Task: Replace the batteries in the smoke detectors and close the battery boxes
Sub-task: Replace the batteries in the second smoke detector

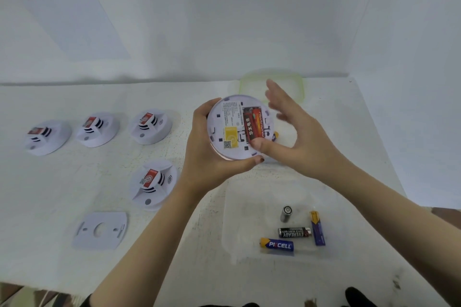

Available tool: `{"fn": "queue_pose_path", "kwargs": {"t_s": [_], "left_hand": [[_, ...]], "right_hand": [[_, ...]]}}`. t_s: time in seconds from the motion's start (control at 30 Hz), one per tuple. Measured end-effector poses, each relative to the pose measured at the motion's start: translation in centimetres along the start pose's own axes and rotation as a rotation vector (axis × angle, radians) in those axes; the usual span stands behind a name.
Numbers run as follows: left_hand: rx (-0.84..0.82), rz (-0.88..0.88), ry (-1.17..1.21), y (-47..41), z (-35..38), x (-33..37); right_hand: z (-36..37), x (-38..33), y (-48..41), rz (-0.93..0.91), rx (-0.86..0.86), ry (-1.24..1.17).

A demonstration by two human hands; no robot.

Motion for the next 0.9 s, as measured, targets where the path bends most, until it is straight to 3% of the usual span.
{"fn": "queue_pose_path", "kwargs": {"t_s": [0.07,0.2,0.9], "left_hand": [[0.006,0.02,-0.012,0.3,-0.4,0.3],[0.015,0.049,-0.034,0.9,-1.5,0.8],[0.058,0.014,-0.191,5.4,-10.0,-1.5]], "right_hand": [[0.5,0.0,0.0,0.101,-0.076,-0.184],[1.5,-1.1,0.3,0.115,-0.1,-0.355],[10.8,-4.7,1.3,0.124,-0.001,-0.535]]}}
Point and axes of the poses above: each hand's wrist, its own y-axis away from the middle knuckle, its own z-axis out of the palm, x = y × z, the point moved 3 cm from there along -y, towards the middle knuckle, and after that the axes turned 13 degrees about -y, right-handed, at the moved point
